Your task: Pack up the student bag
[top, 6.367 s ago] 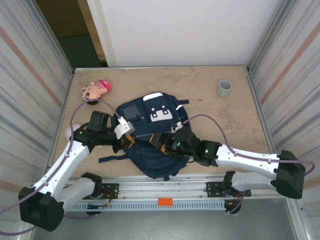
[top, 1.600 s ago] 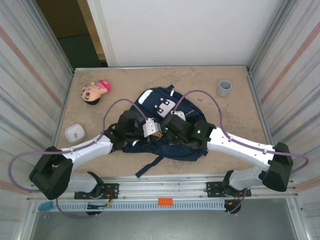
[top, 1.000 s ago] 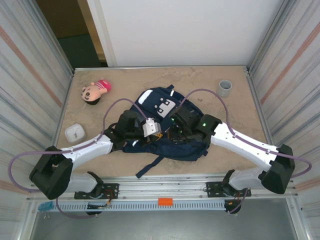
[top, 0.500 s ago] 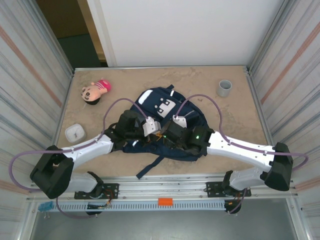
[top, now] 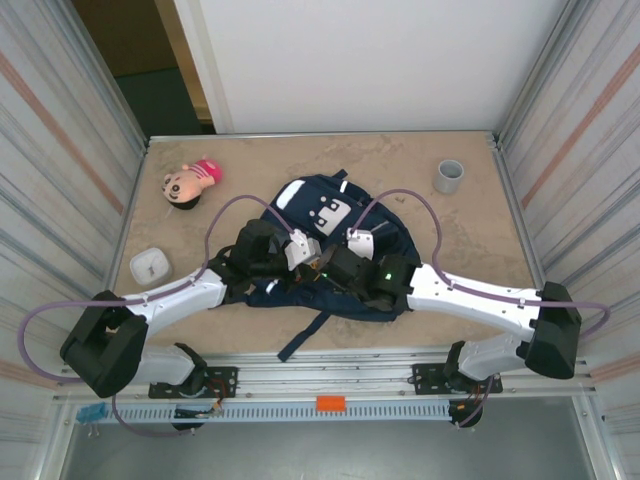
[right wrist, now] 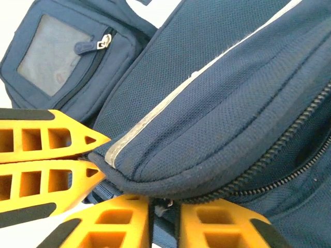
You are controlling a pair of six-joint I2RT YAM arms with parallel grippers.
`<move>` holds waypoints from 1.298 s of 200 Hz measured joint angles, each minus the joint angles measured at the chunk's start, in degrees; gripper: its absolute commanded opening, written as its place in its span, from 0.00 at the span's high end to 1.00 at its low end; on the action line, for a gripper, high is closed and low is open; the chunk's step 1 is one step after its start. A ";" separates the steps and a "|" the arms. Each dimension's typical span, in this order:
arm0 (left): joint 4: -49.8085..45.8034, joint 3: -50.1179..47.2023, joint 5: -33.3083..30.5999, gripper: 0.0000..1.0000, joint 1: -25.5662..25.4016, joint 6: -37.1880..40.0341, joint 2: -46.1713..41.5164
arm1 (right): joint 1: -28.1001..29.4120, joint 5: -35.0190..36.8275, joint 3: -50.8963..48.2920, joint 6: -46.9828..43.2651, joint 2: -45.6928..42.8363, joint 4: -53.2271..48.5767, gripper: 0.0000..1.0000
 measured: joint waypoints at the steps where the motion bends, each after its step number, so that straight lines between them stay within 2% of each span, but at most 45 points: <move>1: 0.00 0.00 0.00 1.00 0.00 0.00 0.00 | 0.02 0.02 0.11 0.00 0.02 -0.09 0.88; 22: -0.04 0.11 0.20 1.00 0.00 0.33 0.00 | -0.13 -0.20 2.32 -0.15 0.28 -3.13 0.95; 47: -0.09 0.15 0.20 1.00 0.00 0.92 0.00 | -1.86 -3.67 3.43 -0.52 0.28 -4.61 1.00; 126: -0.11 0.39 0.26 1.00 -0.13 2.43 -0.02 | -8.13 -15.17 10.25 -6.21 0.35 -12.55 1.00; 178: -2.27 0.39 0.24 1.00 -0.28 3.43 -0.02 | -12.61 -17.68 13.49 -9.94 2.95 -21.79 1.00; 207: -2.29 0.39 0.26 1.00 -0.28 3.52 -0.02 | -11.89 -17.73 13.46 -11.56 4.44 -23.96 0.79; 231: -1.92 0.39 0.39 1.00 -0.28 1.03 -0.02 | -8.59 -15.63 13.33 -12.33 3.72 -23.32 0.64; 259: -1.38 0.37 0.44 1.00 -0.28 -3.65 -0.02 | -3.41 -10.97 11.91 -12.28 0.37 -20.61 0.58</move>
